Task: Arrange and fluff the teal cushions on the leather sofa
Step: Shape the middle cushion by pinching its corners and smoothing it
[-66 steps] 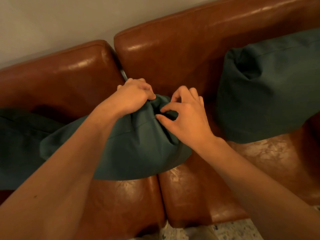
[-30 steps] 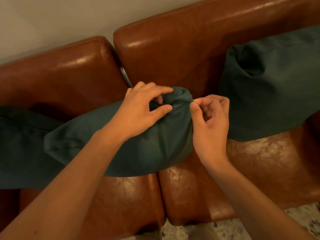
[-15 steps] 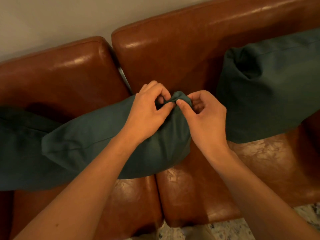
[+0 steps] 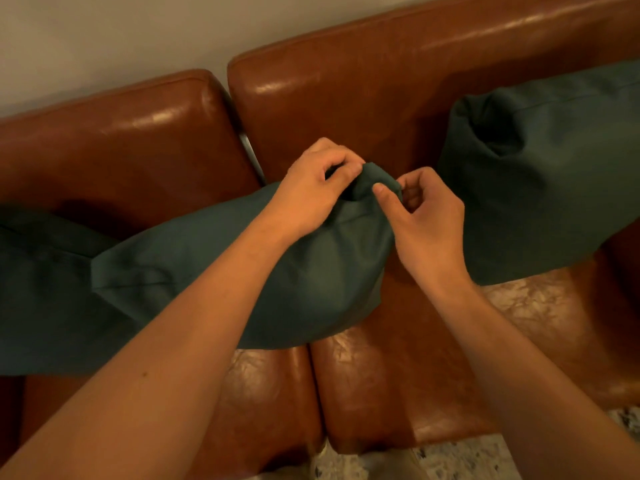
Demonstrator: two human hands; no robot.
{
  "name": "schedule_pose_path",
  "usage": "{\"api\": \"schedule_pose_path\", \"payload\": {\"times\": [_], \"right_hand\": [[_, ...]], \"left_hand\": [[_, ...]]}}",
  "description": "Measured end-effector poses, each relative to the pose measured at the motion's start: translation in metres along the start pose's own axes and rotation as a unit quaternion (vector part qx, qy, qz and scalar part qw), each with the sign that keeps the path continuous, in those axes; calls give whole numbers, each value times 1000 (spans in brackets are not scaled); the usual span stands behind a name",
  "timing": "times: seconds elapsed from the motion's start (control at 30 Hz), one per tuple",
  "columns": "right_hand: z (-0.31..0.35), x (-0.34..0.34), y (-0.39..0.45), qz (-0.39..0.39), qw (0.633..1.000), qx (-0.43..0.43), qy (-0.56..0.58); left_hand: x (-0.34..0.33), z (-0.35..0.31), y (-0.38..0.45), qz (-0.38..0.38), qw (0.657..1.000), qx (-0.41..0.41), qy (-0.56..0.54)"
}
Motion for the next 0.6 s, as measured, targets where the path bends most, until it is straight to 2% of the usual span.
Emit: {"api": "schedule_pose_path", "payload": {"times": [0.1, 0.23, 0.3, 0.37, 0.4, 0.43, 0.47, 0.53, 0.6], "right_hand": [[-4, 5, 12, -25, 999, -26, -11], [2, 8, 22, -47, 998, -36, -17], [16, 7, 20, -90, 994, 25, -63], [40, -10, 13, -108, 975, 157, -116], [53, -26, 9, -65, 965, 221, -128], [60, -49, 5, 14, 956, 259, -140], [62, -73, 3, 112, 946, 257, -160], [49, -111, 5, 261, 922, 185, -218], [30, -126, 13, 294, 900, 142, -290]], "left_hand": [[4, 4, -14, -92, 995, 15, 31], [13, 21, -59, -125, 976, 69, 167], [17, 29, -82, -140, 959, 107, 221], [21, 34, -97, -157, 942, 133, 266], [23, 36, -101, -162, 935, 138, 285], [24, 37, -100, -158, 932, 140, 295], [23, 38, -98, -145, 933, 147, 296], [20, 45, -90, -109, 933, 180, 293], [19, 60, -84, -78, 922, 202, 320]]}}
Point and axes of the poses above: each hand's wrist, its own y-axis towards the middle knuckle, its own x-axis out of the back of the hand, z = x × y, the point moved 2 cm from there along y, towards the middle knuckle, and after that the axes turned 11 degrees about z, right-handed, at the moved point
